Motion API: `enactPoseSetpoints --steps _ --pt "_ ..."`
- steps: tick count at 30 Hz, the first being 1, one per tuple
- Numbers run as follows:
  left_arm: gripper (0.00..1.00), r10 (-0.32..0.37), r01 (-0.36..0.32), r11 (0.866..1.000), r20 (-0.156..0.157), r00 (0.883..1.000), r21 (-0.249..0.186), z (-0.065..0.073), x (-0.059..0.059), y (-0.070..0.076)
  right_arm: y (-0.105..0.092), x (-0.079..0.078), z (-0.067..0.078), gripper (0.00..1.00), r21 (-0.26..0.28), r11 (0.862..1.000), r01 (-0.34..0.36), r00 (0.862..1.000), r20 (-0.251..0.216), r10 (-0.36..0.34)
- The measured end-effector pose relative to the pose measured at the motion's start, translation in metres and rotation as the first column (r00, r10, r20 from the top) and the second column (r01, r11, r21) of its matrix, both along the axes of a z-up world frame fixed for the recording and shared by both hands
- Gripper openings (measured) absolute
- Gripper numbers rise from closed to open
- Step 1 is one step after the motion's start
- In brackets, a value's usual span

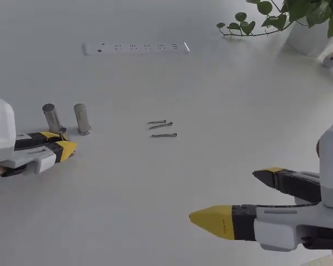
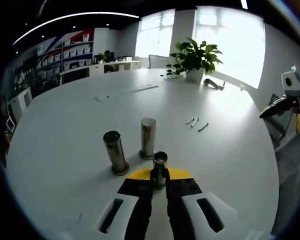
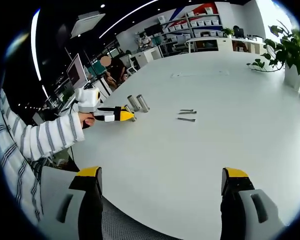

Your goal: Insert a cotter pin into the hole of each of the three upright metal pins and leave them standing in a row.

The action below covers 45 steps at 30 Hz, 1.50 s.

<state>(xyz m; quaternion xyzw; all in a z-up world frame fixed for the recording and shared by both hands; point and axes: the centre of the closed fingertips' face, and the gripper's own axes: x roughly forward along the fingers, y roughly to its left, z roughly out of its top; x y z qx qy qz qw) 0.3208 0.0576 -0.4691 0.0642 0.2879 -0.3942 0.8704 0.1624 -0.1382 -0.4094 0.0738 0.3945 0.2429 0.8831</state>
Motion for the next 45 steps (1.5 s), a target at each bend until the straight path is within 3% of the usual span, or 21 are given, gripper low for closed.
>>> enactPoseSetpoints --steps 7,10,13,19,29,45 --pt "0.05 -0.017 0.016 0.999 0.04 0.999 0.036 0.001 -0.002 0.002 0.001 0.0 0.0 0.98 0.004 1.0 -0.002 1.0 0.003 0.002" --pt "0.05 0.003 -0.003 1.0 0.031 1.0 0.006 0.006 -0.003 0.001 0.001 0.001 0.001 0.98 0.005 1.0 -0.006 1.0 0.007 0.006" --pt "0.05 0.0 -0.001 1.0 0.038 0.999 0.007 0.01 -0.006 -0.002 0.001 0.001 0.001 0.98 0.008 1.0 -0.008 1.0 0.009 0.008" --pt "0.05 -0.029 0.029 0.999 0.014 0.999 -0.027 0.018 -0.022 -0.017 0.002 0.002 0.005 0.98 0.014 1.0 -0.014 0.999 0.049 0.013" --pt "0.05 -0.095 0.095 0.995 0.013 0.995 -0.029 0.021 -0.045 -0.046 0.006 0.002 0.011 0.98 0.047 0.999 -0.024 0.997 0.081 0.02" --pt "0.05 -0.163 0.163 0.986 0.009 0.987 -0.031 0.019 -0.075 -0.081 -0.005 -0.001 0.015 0.98 0.029 0.999 -0.024 0.989 0.144 0.02"
